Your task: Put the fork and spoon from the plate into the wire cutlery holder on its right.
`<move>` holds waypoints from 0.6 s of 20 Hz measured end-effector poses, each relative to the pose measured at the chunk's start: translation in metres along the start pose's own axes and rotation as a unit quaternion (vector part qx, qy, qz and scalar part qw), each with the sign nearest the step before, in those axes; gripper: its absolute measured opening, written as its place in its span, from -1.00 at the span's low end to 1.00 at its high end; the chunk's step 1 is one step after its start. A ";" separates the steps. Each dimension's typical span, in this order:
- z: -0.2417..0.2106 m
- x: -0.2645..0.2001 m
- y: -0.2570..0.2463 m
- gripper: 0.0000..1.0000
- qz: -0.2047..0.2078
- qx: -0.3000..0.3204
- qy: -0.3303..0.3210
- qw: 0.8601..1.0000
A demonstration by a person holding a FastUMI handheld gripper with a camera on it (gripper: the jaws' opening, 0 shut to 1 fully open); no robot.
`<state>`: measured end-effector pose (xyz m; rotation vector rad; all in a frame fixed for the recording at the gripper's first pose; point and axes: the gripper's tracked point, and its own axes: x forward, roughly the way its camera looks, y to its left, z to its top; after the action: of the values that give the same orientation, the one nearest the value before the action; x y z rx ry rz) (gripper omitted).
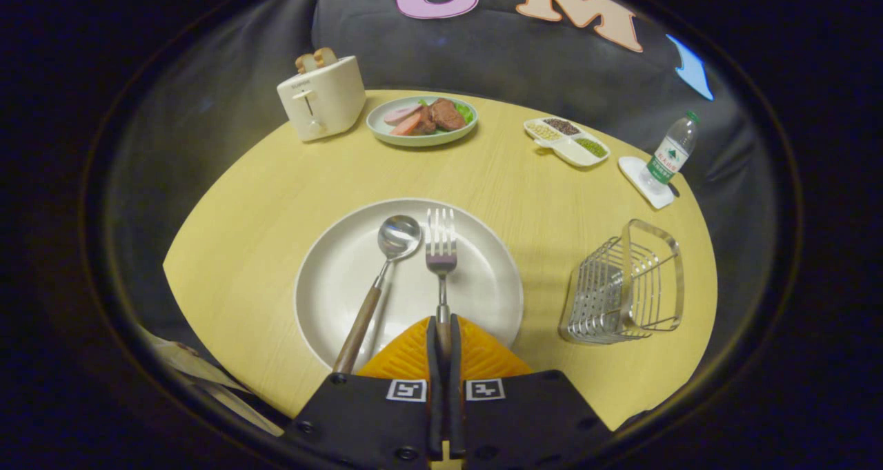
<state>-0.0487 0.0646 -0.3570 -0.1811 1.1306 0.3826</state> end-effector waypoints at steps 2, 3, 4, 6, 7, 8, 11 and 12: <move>0.008 -0.009 -0.008 -0.86 -0.002 0.002 -0.005 1.000; 0.012 -0.014 -0.013 -0.86 -0.004 0.002 -0.005 1.000; 0.014 -0.019 -0.019 -0.86 -0.005 0.002 -0.006 1.000; 0.021 -0.029 -0.032 -0.87 -0.011 0.003 -0.006 1.000; 0.024 -0.034 -0.040 -0.87 -0.013 0.006 -0.005 1.000; 0.026 -0.038 -0.047 -0.87 -0.016 0.011 -0.005 1.000; 0.027 -0.050 -0.071 -0.87 -0.025 0.023 0.002 0.999; 0.027 -0.053 -0.079 -0.87 -0.030 0.026 0.005 0.999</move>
<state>-0.0152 -0.0103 -0.3014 -0.1719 1.1403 0.2987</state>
